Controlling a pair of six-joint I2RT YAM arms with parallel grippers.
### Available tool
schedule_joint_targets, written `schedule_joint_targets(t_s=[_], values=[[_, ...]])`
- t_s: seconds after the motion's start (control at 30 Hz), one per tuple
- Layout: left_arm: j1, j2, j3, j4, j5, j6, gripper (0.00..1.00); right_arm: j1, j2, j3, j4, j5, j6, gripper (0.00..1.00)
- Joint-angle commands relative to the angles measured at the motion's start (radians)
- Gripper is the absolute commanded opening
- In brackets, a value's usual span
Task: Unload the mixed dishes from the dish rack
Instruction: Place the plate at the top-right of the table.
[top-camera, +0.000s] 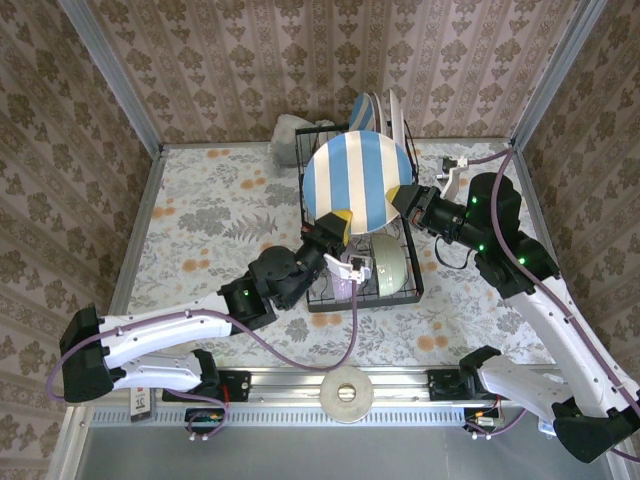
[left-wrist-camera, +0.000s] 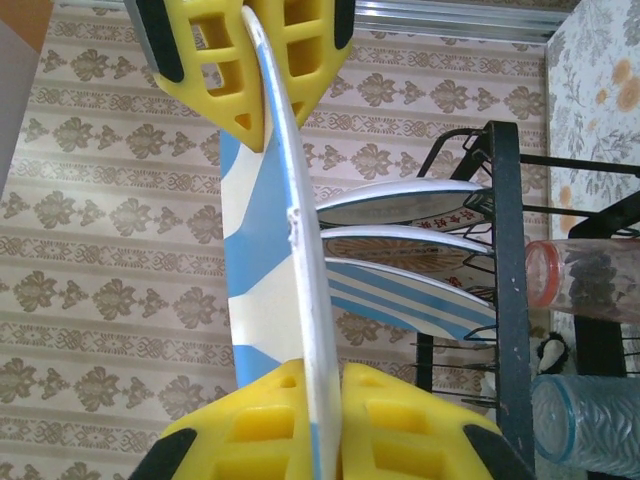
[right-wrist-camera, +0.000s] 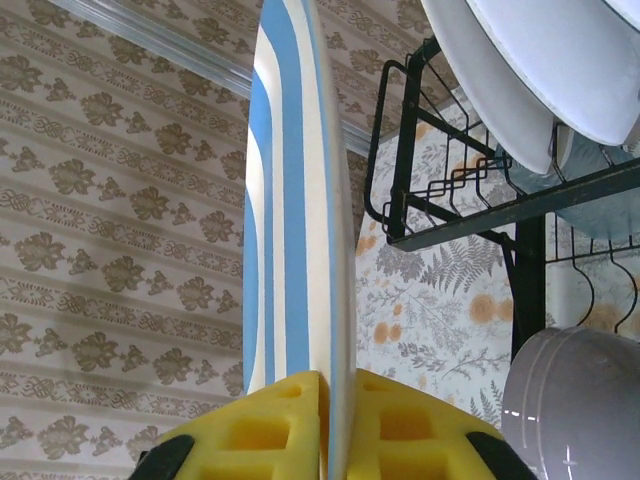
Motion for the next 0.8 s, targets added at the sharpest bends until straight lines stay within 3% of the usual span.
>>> schedule_joint_targets(t_s=[0.0,0.07,0.17,0.2,0.37,0.53,0.77], values=[[-0.008,-0.027,0.006,0.057,0.002,-0.019,0.1,0.007,-0.019,-0.016,0.028,0.006,-0.049,0.0],[-0.007,-0.034,0.002,0.053,0.007,-0.029,0.35,0.008,-0.024,-0.016,0.042,0.004,-0.057,0.0],[-0.008,-0.044,-0.002,0.054,0.014,-0.046,0.94,0.007,-0.038,-0.005,0.035,0.037,-0.081,0.0],[-0.008,-0.047,-0.002,0.058,0.016,-0.055,1.0,0.008,-0.043,0.003,0.035,0.044,-0.094,0.0],[-0.011,-0.081,0.018,0.042,0.045,-0.15,1.0,-0.007,-0.065,0.054,0.033,0.09,-0.144,0.0],[0.002,-0.174,0.095,-0.133,0.175,-0.466,1.0,-0.076,-0.079,0.08,0.071,0.082,-0.134,0.0],[0.058,-0.204,0.194,-0.297,0.306,-0.832,1.0,-0.284,-0.089,0.077,0.204,0.028,-0.025,0.0]])
